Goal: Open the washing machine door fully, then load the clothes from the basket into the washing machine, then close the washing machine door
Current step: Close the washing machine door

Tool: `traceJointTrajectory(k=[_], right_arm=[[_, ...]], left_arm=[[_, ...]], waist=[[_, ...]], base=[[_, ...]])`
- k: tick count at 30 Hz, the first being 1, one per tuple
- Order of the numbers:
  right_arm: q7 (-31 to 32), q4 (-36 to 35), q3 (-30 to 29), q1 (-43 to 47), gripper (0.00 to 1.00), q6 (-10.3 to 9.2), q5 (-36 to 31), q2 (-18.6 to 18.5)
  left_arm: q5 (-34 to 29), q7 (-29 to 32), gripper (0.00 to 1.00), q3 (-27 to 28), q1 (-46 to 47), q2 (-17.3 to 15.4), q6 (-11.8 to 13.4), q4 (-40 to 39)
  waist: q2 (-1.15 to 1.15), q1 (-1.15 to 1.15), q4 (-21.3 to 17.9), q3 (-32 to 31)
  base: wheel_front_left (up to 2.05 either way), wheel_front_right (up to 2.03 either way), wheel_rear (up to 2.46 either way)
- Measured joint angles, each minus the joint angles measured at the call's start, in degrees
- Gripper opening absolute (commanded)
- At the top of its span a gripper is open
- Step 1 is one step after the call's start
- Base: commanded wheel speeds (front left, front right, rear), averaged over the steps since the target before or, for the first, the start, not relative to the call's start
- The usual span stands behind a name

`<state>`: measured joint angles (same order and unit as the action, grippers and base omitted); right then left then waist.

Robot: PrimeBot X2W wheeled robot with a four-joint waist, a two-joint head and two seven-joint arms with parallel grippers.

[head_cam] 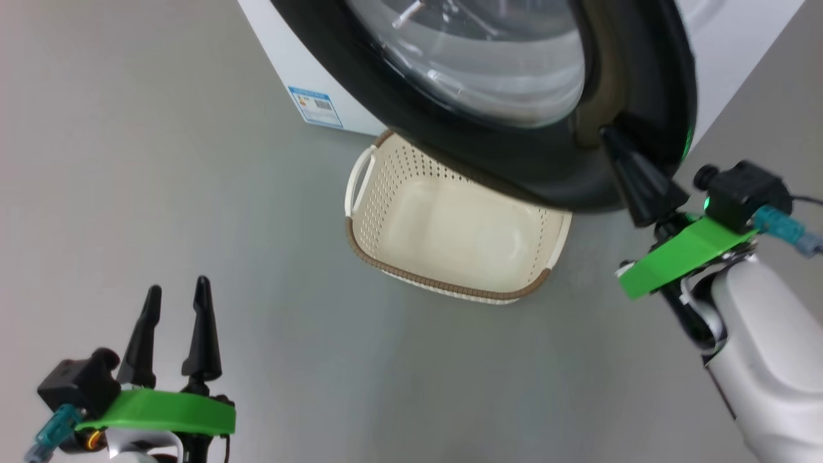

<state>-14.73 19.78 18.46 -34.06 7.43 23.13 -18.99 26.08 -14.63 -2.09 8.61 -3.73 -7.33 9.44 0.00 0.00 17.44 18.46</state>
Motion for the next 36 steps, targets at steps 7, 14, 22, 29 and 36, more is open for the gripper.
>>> traceJointTrajectory(k=[7,14,22,29,36], right_arm=[[0.0,2.53,-2.09,-5.02,0.0,0.03,-0.03,-1.71],[0.0,4.63,-3.85,-12.01,0.0,0.04,-0.04,-3.24],[0.0,5.94,-4.39,-20.08,0.0,0.03,-1.53,-5.65],[-0.01,8.59,-3.75,-25.19,0.0,0.04,-1.93,-5.92],[-0.02,12.12,-3.81,-28.38,0.0,0.55,-3.5,-5.94]], left_arm=[[0.47,0.0,1.0,-0.36,1.92,0.15,0.0,-0.82],[0.63,0.0,1.0,-0.3,4.03,0.18,0.0,-1.78],[1.3,-0.01,1.0,-0.25,6.97,0.86,0.0,-2.41],[1.41,-0.01,1.0,-0.1,8.21,0.93,0.0,-2.42],[1.41,-0.01,1.0,0.12,9.01,0.99,0.0,-2.54]], waist=[[0.0,0.0,-0.19,3.17],[0.0,0.0,-0.02,7.26],[0.0,0.0,0.51,11.92],[0.0,0.0,0.77,13.96],[0.0,0.0,1.06,14.38]], base=[[0.0,0.0,0.0],[0.0,0.0,0.0],[0.0,0.0,0.0],[0.0,0.0,0.0],[0.0,0.0,0.0]])
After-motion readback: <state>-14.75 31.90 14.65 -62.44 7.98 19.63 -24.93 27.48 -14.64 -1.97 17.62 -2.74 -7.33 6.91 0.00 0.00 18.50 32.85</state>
